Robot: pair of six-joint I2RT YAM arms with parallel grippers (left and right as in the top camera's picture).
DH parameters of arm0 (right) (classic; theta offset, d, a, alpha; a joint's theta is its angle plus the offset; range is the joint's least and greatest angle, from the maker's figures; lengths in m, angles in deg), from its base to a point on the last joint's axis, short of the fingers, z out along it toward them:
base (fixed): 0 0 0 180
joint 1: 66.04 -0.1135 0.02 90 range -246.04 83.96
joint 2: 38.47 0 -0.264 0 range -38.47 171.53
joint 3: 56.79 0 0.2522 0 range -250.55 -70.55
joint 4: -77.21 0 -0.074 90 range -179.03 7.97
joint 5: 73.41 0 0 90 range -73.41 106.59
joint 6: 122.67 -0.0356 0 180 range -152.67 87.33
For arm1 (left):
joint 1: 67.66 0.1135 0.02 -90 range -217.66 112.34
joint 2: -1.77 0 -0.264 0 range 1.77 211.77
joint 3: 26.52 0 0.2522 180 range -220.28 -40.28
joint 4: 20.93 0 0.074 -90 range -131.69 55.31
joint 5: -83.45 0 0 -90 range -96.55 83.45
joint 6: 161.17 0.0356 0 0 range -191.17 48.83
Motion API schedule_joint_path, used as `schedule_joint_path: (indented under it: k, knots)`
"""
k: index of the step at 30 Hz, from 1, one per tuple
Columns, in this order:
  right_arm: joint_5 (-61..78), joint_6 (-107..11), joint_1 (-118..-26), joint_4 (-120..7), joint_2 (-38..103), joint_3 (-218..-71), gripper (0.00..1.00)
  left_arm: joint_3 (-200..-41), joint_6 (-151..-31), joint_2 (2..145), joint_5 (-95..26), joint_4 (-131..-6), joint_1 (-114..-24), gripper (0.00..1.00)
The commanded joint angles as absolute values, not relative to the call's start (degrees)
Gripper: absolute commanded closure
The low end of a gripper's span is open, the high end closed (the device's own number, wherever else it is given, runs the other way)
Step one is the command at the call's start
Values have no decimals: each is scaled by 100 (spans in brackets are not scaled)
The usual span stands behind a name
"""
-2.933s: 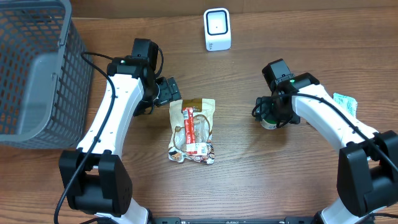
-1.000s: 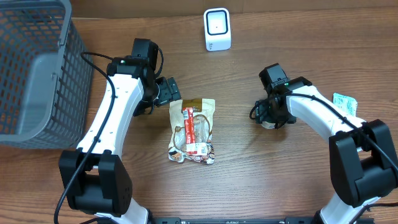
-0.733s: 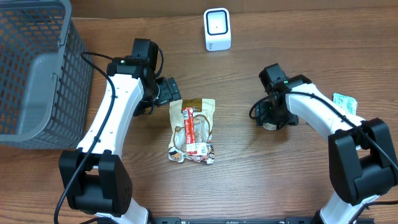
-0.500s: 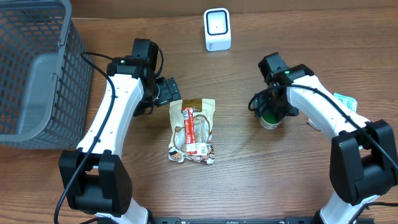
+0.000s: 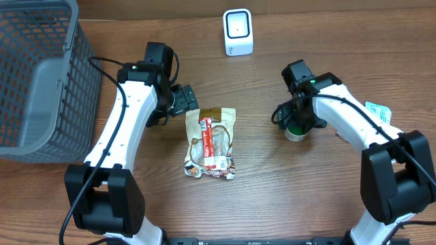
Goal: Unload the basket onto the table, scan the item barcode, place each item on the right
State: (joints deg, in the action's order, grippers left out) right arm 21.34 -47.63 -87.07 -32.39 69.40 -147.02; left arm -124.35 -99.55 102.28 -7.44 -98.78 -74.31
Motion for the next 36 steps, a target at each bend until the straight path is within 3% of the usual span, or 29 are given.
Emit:
schedule_joint_path:
  k: [1,27,29,36]
  knots:
    - [2186,-4739,-8736,-3236,7170,-14667,20,-12555,-9988,10099,-764,-9874,-7442,0]
    - [2167,-4741,-8736,-3184,7371,-14665,25,-12555,-9988,10099,-764,-9874,-7442,0]
    - [2167,-4741,-8736,-3177,7369,-14669,37,-12555,-9988,10099,-764,-9874,-7442,0]
    - [2095,-4778,-8723,-3049,7284,-14680,57,-12555,-9988,10099,-764,-9874,-7442,0]
